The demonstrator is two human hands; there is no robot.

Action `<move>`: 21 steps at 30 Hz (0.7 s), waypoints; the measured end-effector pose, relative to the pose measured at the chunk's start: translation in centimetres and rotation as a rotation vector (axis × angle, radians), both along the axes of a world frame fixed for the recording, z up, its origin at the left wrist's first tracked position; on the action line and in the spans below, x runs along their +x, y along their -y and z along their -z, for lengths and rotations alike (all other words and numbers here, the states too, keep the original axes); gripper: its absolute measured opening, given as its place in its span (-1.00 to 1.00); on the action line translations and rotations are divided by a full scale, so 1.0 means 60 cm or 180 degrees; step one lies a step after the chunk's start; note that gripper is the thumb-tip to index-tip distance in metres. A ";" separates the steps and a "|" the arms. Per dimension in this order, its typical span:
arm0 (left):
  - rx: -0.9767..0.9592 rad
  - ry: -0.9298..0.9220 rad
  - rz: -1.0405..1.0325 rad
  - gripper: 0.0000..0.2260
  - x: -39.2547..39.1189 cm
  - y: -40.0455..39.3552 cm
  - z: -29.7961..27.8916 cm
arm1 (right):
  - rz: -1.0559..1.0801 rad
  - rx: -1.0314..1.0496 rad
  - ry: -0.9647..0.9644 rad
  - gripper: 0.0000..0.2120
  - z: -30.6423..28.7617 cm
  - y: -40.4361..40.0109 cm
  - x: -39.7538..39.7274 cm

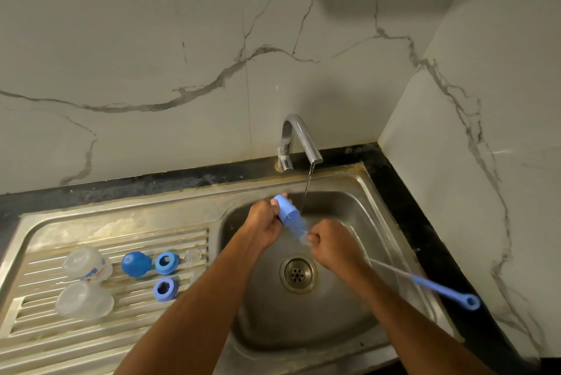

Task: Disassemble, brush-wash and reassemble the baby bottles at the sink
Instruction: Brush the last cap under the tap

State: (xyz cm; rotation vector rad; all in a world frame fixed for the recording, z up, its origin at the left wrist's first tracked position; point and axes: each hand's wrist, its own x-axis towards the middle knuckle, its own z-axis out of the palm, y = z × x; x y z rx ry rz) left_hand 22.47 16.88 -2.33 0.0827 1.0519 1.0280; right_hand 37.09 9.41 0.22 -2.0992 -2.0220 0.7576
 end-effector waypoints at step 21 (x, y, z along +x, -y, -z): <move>0.0164 0.0095 0.0015 -0.74 0.009 -0.006 0.008 | -0.0650 0.0842 0.1561 -0.86 -0.032 -0.015 0.000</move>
